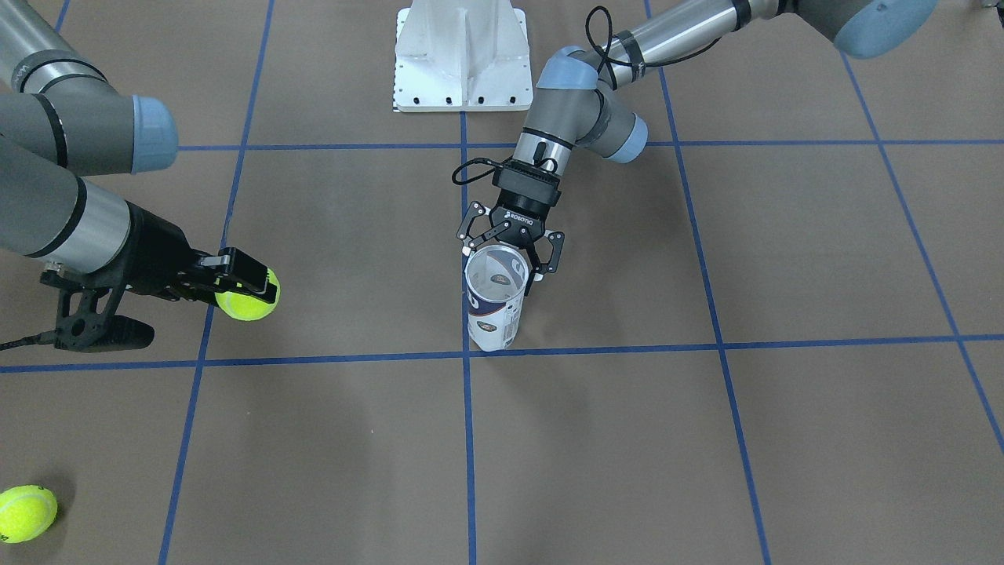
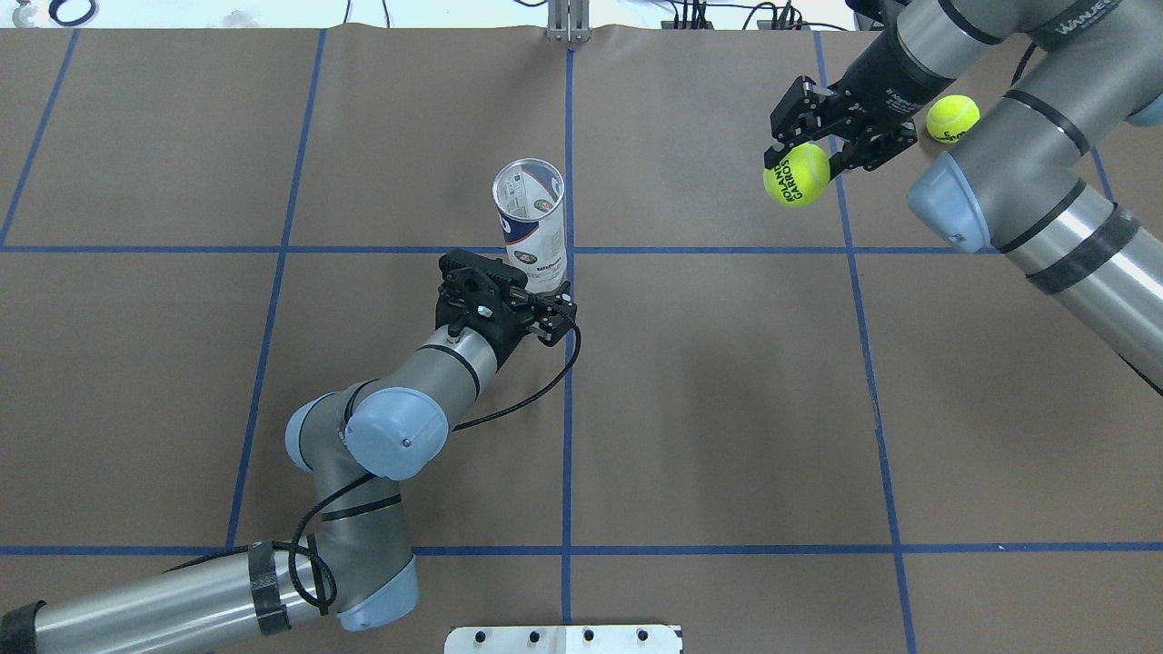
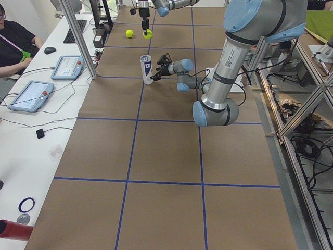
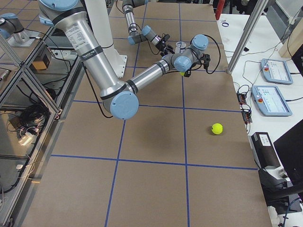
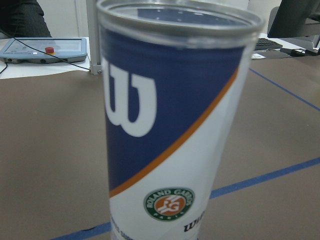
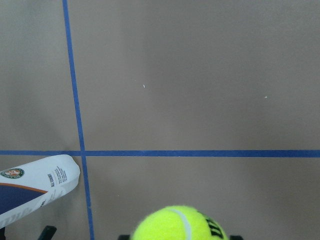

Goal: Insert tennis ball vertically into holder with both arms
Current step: 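Carry the ball toward the can top while left gripper grips can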

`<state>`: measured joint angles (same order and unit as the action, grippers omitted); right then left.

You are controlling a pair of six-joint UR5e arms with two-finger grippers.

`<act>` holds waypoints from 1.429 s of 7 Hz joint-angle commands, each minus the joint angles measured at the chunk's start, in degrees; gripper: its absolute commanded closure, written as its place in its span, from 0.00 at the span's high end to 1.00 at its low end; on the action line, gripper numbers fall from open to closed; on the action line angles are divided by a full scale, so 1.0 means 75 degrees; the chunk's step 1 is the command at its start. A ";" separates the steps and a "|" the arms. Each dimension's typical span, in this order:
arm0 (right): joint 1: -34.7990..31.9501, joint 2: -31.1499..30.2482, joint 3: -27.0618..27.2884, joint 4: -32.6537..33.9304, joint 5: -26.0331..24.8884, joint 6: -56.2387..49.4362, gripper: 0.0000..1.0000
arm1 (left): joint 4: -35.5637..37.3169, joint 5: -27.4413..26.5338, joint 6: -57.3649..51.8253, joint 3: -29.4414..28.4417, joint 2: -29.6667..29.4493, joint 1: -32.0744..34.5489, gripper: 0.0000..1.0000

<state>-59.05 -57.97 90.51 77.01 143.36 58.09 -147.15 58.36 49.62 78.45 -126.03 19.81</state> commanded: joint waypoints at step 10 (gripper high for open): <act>0.0209 0.1081 -0.0196 0.0009 -0.0095 0.0374 0.00 | -0.0068 0.0058 -0.0381 -0.0756 -0.0587 0.0359 0.99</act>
<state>-57.48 -52.20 89.94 77.12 142.65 59.41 -147.65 58.80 46.76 72.91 -130.34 22.45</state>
